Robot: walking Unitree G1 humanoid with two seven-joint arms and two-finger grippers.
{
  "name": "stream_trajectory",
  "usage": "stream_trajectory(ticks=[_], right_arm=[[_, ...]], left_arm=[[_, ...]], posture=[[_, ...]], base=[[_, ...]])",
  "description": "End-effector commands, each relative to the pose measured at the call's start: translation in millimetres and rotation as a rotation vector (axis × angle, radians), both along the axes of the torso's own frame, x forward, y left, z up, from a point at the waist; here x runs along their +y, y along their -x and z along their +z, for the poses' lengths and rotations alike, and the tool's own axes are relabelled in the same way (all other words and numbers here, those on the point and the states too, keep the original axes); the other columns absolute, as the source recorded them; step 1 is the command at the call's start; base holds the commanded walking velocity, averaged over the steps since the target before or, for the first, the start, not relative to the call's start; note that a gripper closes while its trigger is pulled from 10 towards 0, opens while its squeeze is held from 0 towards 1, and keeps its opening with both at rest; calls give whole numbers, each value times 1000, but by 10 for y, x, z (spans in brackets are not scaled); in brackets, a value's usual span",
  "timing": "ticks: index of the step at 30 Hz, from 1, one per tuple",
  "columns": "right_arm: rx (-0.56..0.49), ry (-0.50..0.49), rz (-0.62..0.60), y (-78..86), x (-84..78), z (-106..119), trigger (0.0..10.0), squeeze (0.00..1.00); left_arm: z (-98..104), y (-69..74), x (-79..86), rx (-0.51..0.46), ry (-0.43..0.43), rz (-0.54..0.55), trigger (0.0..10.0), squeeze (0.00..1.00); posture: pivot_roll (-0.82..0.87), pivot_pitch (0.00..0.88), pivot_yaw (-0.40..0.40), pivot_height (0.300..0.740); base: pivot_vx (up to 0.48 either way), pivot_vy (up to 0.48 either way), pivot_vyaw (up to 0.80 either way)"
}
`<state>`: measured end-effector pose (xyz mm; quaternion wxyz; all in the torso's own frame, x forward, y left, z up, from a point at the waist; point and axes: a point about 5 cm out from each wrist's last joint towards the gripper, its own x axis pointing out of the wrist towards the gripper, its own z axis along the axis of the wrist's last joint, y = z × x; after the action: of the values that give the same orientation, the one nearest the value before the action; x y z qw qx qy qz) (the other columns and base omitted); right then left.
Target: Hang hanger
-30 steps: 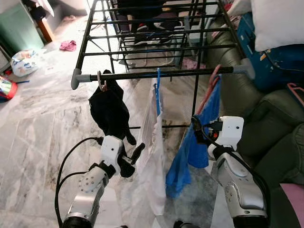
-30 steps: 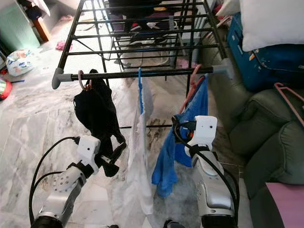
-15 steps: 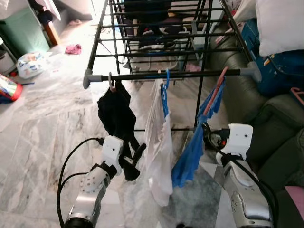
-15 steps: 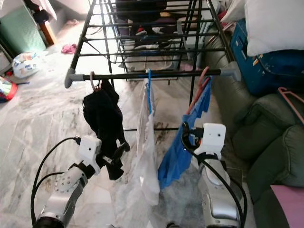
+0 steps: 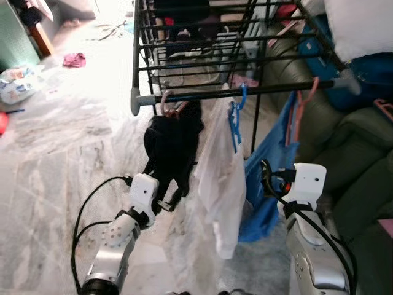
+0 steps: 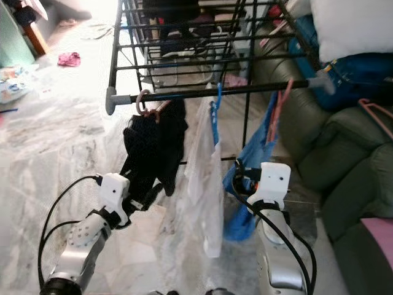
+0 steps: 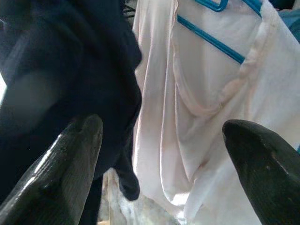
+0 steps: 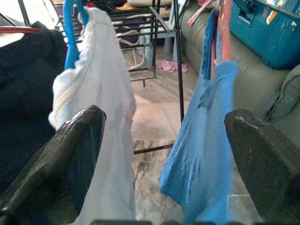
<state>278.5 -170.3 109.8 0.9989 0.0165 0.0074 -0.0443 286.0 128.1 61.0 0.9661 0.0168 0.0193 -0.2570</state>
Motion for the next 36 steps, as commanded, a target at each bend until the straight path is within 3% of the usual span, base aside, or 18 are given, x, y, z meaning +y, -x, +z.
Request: stream_trajectory(ticks=[1,8,14,26,36], right_arm=[[-15,13,-21,14,-29,27,10000,0],[-36,58,-96,-3,-122,68,10000,0],[-33,67,-117,-4,-143,57,10000,0],[-42,87,-105,-4,-111,55,10000,0],[-32,98,-36,6,-30,21,10000,0]], left_arm=[[-39,30,33,13,-9,4,10000,0],[-36,50,13,10,-3,-16,10000,0],[-34,52,16,7,-6,-32,10000,0],[-56,62,8,12,-11,-43,10000,0],[-89,55,28,20,-16,-12,10000,0]], posture=[[-66,150,53,740],[-60,149,53,740],[-58,147,57,740],[-61,144,58,740],[-60,149,59,740]], base=[[0,0,0],[0,0,0],[44,0,-658],[279,0,-140],[0,0,0]])
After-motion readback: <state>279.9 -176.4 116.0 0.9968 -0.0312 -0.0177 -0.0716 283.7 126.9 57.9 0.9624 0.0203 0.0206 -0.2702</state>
